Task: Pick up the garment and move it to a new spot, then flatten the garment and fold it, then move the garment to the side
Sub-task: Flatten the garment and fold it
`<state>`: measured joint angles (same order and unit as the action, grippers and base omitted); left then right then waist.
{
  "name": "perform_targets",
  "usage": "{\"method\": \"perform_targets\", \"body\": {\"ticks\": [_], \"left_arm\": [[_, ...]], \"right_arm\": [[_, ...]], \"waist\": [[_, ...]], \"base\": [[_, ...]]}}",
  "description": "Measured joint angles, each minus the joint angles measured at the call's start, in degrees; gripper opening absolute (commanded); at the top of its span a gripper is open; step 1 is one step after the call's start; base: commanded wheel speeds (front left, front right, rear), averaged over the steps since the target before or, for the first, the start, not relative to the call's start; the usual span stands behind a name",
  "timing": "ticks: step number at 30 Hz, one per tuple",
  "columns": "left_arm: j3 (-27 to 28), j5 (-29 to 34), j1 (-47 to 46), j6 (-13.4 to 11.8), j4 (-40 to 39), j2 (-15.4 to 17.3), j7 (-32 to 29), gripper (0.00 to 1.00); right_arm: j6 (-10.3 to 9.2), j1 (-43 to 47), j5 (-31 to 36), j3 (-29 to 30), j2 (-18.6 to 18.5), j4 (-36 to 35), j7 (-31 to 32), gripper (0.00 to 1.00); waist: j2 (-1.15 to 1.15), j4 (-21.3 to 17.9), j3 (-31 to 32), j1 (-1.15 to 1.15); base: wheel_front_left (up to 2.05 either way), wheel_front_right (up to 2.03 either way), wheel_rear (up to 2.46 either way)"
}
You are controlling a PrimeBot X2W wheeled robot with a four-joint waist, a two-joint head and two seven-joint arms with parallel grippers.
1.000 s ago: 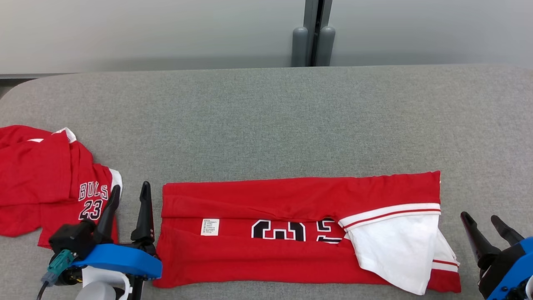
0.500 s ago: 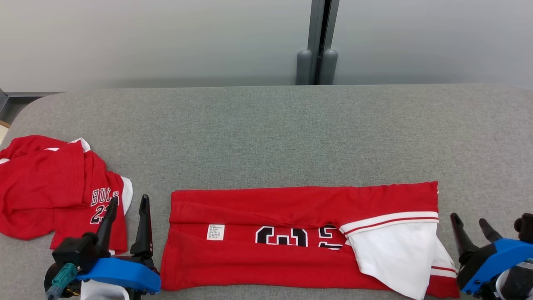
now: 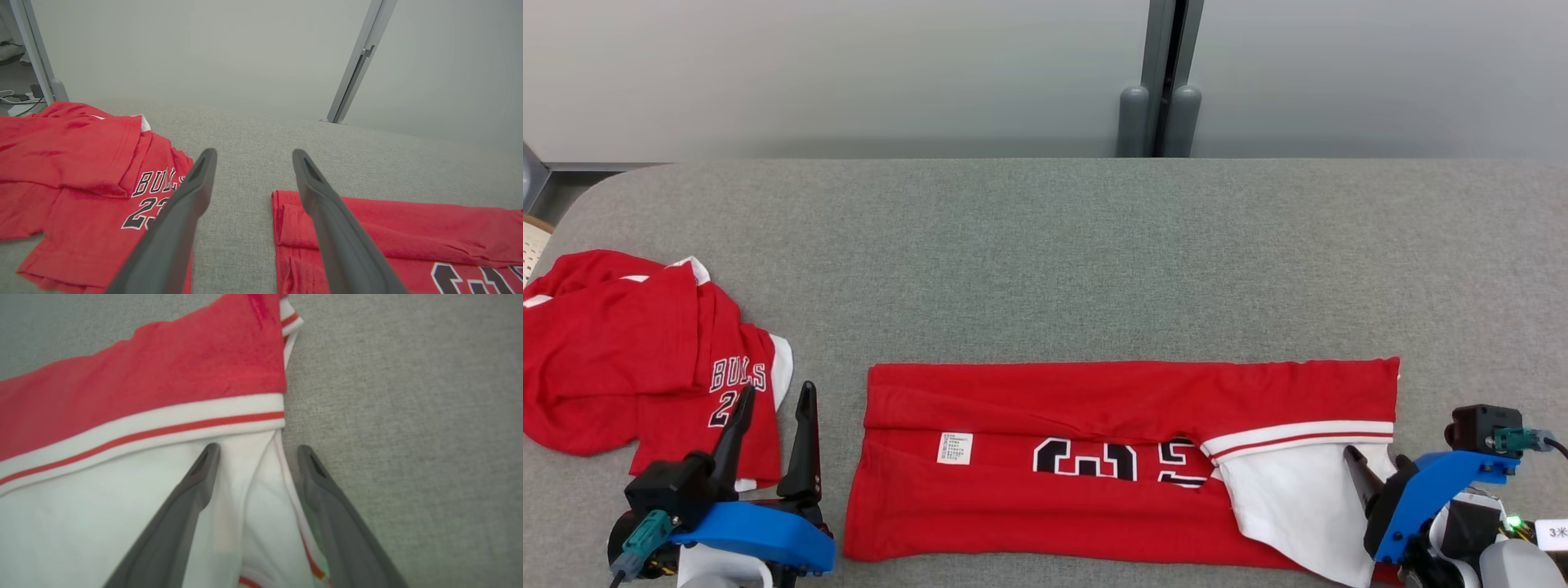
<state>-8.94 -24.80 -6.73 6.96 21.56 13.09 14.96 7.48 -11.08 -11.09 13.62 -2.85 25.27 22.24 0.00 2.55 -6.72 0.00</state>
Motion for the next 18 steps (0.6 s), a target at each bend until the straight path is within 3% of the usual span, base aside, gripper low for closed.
{"method": "perform_targets", "body": {"ticks": [7,8,9,10,18], "left_arm": [[-1.23,-0.54,-1.32,0.12,1.33,0.15,-0.27,1.0],[-1.3,-0.71,-1.54,0.13,1.49,0.2,-0.27,1.0],[-1.33,-0.91,-1.68,0.13,1.65,0.3,-0.27,1.0],[-1.34,-0.92,-1.76,0.13,1.79,0.43,-0.27,1.0],[-0.78,-1.32,-2.3,0.07,1.92,1.27,-0.23,1.0]], "right_arm": [[-0.13,-3.5,0.7,-1.86,-0.92,4.49,2.89,1.0],[-0.2,-3.66,0.33,-2.65,-1.15,4.54,3.61,0.79],[-0.31,-3.68,0.21,-3.3,-1.27,4.39,3.98,0.35],[-0.37,-3.66,-0.2,-3.82,-1.34,4.09,4.48,0.0],[0.02,-1.84,0.11,-1.6,0.05,-2.93,5.76,0.0]], "waist": [[0.0,0.87,-0.7,0.0],[0.0,0.92,-0.75,0.0],[0.0,0.91,-0.81,0.0],[0.0,0.87,-0.89,0.0],[0.0,-0.21,-1.22,0.01]], "base": [[0.0,0.0,0.0],[0.0,0.0,0.0],[0.0,0.0,0.0],[0.0,0.0,0.0],[0.0,0.0,0.0]]}}
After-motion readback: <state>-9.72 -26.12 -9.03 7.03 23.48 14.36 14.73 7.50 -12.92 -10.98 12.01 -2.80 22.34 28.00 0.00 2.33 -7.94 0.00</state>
